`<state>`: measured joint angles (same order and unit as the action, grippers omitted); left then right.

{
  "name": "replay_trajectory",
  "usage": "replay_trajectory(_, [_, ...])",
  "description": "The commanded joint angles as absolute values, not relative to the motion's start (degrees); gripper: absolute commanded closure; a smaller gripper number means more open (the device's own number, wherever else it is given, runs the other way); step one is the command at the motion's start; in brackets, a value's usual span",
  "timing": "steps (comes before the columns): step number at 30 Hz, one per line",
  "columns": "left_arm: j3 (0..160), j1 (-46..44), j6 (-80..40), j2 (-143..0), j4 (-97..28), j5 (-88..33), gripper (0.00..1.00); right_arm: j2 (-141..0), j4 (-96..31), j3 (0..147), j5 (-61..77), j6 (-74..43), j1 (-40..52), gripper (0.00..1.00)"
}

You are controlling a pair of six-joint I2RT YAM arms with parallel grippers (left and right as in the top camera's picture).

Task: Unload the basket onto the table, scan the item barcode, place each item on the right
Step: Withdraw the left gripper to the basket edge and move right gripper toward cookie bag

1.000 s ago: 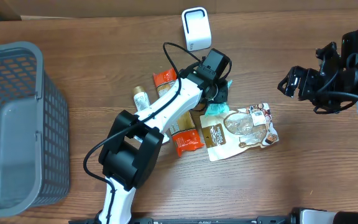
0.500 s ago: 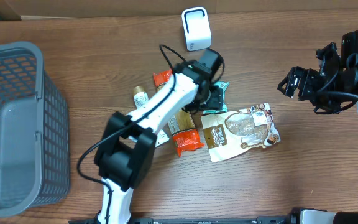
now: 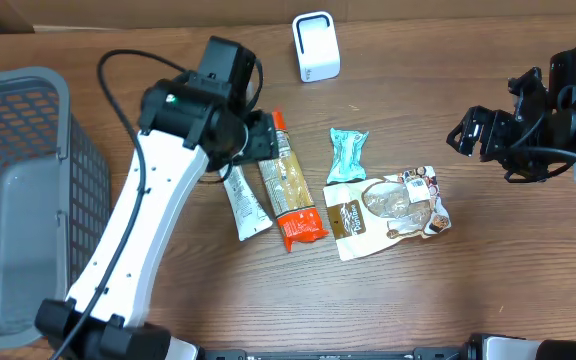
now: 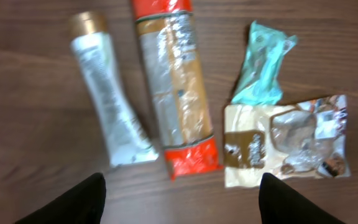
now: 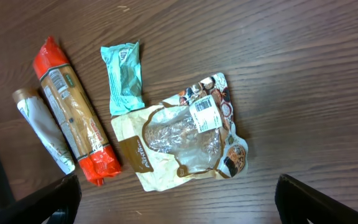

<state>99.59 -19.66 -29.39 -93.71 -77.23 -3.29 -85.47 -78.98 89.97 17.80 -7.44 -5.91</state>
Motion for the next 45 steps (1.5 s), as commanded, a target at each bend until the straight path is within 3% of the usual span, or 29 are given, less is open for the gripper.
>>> replay_trajectory(1, [99.5, -19.5, -28.9, -89.5, -79.5, 2.9, 0.28, -85.0, -78.8, 89.9, 18.1, -7.0, -5.6, 0.0])
replay_trajectory(6, [96.5, -17.8, -26.8, -84.1, -79.5, 4.7, 0.25, -85.0, -78.8, 89.9, 18.1, -7.0, -5.6, 0.0])
replay_trajectory(22, [78.6, -0.4, -23.5, -63.0, -78.4, 2.5, 0.26, -85.0, -78.8, 89.9, 18.1, -5.7, -5.6, 0.0])
replay_trajectory(45, [73.6, 20.1, -24.0, -54.1, -82.7, 1.7, 0.27, -85.0, -78.9, 89.8, 18.1, -5.7, -5.6, 0.0])
